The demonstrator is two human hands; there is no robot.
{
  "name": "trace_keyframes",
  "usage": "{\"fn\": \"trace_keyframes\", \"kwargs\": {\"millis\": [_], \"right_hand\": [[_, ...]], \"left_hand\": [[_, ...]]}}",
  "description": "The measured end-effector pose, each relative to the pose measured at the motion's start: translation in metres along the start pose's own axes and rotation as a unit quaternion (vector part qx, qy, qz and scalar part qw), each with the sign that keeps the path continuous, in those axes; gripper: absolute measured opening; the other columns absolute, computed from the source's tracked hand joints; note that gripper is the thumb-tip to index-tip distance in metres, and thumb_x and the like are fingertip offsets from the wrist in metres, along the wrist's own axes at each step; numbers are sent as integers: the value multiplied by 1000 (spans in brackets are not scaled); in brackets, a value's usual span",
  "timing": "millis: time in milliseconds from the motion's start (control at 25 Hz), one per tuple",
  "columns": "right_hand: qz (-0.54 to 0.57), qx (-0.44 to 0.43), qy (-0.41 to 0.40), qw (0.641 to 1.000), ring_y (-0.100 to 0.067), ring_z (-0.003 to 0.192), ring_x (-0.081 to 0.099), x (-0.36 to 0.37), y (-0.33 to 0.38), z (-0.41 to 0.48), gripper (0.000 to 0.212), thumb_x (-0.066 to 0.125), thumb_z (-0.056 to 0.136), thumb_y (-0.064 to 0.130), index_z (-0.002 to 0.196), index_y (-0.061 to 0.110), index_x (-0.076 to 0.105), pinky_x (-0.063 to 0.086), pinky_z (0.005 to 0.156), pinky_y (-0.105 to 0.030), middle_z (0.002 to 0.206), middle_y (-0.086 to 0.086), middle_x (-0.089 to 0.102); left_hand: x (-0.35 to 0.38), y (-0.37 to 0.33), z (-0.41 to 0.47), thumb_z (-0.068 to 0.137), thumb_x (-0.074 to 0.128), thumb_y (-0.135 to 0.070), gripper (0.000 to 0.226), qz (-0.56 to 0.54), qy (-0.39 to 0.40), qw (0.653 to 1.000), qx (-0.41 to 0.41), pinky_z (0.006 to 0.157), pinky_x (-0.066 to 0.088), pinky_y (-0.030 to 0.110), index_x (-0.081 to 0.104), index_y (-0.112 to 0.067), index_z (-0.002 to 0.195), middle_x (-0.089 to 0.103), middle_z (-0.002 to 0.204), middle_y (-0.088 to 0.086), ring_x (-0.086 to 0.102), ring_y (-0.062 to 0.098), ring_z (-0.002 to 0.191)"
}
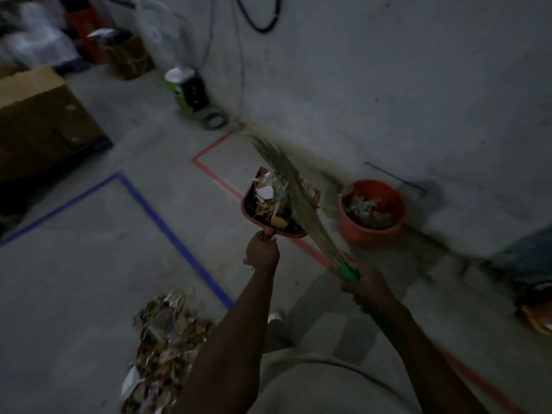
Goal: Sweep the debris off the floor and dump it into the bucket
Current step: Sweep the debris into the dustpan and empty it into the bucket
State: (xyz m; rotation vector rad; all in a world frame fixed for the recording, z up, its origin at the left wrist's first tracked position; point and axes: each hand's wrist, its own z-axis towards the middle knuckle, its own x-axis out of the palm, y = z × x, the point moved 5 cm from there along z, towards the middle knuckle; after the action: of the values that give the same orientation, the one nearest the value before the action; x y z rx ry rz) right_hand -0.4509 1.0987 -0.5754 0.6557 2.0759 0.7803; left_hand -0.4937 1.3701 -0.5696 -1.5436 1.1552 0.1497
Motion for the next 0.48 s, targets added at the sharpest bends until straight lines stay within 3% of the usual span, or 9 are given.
{"fn": "trace_keyframes", "kwargs": {"millis": [160,320,480], "right_hand": [[39,66,-54,996,-21,50,59,-30,-8,43,74,74,79,15,146,37,50,45,42,-28,79,-7,68],[80,97,-101,987,-19,49,62,-57,-3,79,77,76,78,14,146,39,50,44,41,-27,78,-5,68],[163,148,-141,965,-14,42,56,-65,-10,107,76,72,83,14,147,44,45,41,42,-25,73,-9,71]], "left_hand": [[58,-61,41,95,63,-33,43,35,64,996,44,109,35,45,58,-23,136,62,133,9,54,31,125],[102,-116,81,96,61,-33,45,69,120,986,94,109,37,46,56,-20,139,61,135,9,53,31,127],[140,-166,114,96,62,-31,46,109,170,965,169,100,42,34,57,-14,138,60,137,10,55,29,125]]}}
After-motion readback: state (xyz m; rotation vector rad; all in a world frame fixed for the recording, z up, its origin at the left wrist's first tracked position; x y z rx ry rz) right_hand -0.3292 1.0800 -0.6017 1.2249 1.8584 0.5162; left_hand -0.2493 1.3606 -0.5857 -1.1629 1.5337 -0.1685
